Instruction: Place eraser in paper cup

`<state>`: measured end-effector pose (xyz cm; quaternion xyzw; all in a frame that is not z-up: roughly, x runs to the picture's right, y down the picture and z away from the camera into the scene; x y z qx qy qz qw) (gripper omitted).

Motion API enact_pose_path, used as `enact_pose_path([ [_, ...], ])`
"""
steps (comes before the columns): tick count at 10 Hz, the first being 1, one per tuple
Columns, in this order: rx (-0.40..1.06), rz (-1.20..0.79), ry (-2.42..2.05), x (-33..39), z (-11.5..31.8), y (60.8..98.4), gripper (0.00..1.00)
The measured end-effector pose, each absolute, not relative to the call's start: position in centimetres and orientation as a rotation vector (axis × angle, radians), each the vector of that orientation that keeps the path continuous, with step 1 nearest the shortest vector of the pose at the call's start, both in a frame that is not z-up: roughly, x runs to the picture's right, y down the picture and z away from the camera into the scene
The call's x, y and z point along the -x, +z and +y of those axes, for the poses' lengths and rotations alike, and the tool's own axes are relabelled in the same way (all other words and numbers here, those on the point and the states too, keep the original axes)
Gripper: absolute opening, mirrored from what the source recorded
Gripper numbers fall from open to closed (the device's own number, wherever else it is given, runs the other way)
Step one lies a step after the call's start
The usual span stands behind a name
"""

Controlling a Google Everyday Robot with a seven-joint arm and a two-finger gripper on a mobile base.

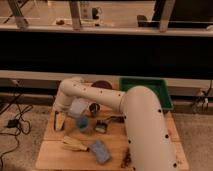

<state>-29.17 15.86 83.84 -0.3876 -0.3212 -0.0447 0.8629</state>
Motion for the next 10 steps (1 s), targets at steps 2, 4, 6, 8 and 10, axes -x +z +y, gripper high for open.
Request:
enact_pose_path([
  [2,0.823,-0.671,-0.085,28.9,16.2,84.2,0.94],
  [4,0.833,-0.673,-0.076,28.8,16.5,84.5,0.94],
  [6,0.838,-0.678,-0.062,28.5,16.6,84.8,0.94],
  [8,0.846,-0.683,-0.051,28.3,16.9,85.1,0.94],
  [10,0.857,-0.686,-0.046,28.3,17.2,85.3,0.94],
])
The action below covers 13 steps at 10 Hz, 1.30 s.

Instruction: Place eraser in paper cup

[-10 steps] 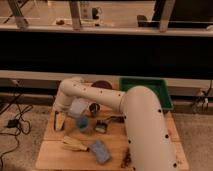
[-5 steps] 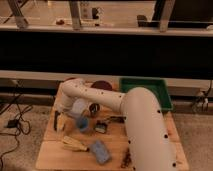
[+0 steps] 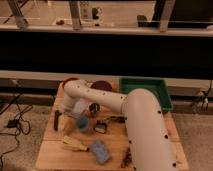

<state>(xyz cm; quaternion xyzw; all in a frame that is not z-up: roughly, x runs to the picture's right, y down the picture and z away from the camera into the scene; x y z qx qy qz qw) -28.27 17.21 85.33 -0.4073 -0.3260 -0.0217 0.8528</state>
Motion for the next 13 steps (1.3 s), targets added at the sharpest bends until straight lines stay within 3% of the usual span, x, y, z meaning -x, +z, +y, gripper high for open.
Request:
enact_pose_path([
  [13,0.886,-0.725,-0.040,28.6,18.7,85.9,0.94],
])
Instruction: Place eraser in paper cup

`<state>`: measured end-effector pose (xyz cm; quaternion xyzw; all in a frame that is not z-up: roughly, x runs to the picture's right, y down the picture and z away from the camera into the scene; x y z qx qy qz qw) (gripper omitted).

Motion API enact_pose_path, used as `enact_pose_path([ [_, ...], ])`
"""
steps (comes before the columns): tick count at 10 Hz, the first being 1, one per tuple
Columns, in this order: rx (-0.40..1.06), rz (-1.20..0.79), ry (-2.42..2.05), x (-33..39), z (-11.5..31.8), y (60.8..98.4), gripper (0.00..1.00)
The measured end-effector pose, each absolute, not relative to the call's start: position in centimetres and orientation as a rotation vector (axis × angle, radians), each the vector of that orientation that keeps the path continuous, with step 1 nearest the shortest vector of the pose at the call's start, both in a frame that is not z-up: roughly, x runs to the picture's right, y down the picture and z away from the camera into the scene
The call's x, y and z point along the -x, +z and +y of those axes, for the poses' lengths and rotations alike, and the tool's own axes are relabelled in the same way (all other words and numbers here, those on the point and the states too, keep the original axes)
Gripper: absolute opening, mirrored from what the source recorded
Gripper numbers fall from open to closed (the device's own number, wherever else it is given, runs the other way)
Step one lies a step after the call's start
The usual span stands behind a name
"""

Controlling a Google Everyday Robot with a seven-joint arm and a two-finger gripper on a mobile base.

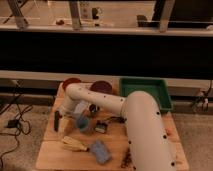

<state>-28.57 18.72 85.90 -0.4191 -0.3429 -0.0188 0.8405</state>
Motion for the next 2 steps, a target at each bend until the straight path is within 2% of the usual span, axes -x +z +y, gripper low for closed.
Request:
enact_pose_path([
  [1,0.886,-0.726,-0.040,28.58,18.77,85.94,0.92],
  [2,0.886,-0.727,-0.040,28.60,18.79,85.97,0.86],
])
